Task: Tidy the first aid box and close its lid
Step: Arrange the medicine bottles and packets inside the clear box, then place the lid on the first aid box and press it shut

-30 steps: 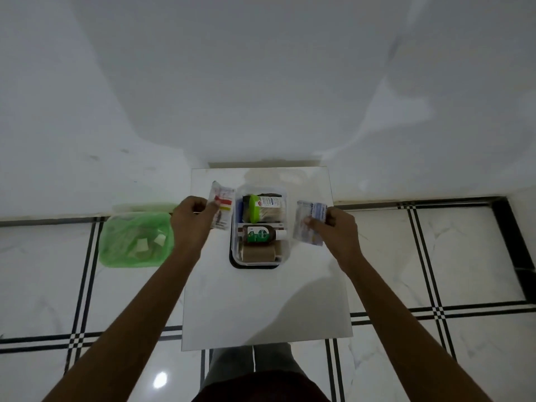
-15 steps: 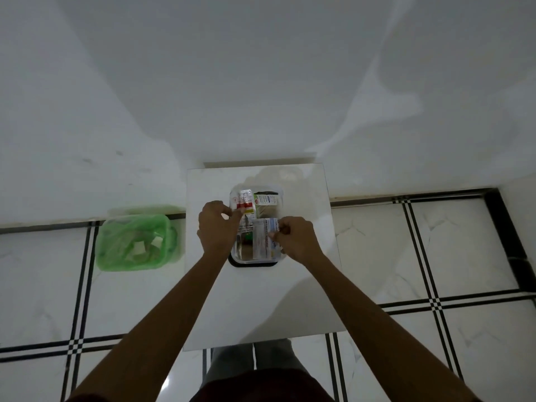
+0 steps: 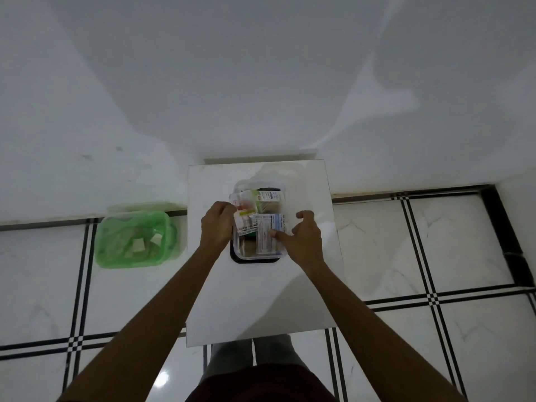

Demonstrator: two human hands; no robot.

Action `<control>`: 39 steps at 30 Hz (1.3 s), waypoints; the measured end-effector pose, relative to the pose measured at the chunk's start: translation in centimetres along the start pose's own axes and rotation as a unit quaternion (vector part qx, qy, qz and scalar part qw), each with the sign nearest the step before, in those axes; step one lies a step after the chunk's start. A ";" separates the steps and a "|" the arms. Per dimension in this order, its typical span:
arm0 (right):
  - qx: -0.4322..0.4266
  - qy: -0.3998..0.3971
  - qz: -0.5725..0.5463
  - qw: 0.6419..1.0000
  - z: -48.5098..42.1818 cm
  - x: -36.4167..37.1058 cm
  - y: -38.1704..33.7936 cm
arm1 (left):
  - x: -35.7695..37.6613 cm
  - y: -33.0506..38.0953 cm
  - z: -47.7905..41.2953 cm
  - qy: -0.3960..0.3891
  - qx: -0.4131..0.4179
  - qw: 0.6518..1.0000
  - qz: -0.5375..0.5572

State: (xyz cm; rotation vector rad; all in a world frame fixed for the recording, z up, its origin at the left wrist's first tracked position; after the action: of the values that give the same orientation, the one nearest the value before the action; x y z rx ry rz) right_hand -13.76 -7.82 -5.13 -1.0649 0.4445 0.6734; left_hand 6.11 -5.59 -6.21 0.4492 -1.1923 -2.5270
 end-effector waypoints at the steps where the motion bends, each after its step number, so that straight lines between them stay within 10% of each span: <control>1: 0.019 -0.017 -0.021 0.999 0.1 -0.1 0.3 | -0.2 0.0 0.3 -0.017 -0.013 1.000 -0.002; 13: 0.252 -0.023 -0.167 0.953 -1.1 0.9 4.2 | -0.9 -0.5 2.0 -0.124 -0.039 0.984 -0.126; 23: 0.118 -0.053 0.119 0.984 -1.1 6.1 5.5 | -6.2 0.1 2.4 -0.052 0.012 0.995 -0.078; 32: 0.175 -0.095 -0.328 0.923 -0.7 0.5 4.2 | -7.9 -1.5 2.1 -0.039 -0.010 0.995 -0.089; 39: -0.061 -0.028 -0.089 0.994 1.0 -2.5 -2.3 | -4.7 -2.7 2.3 -0.101 -0.012 0.991 -0.084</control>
State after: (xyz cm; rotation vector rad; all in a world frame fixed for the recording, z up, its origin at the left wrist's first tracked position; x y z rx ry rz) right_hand -13.95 -8.34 -1.61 -1.1834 0.2582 0.5761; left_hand 9.08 -0.48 -6.20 0.3039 -1.2401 -2.7842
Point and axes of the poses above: each hand's wrist, its own z-axis away from the middle knuckle, its own x-axis out of the palm, y = z × x, the point moved 3 cm from there along -z, towards the middle knuckle, and after that the axes turned 5 degrees about z, right-handed, at the moved point
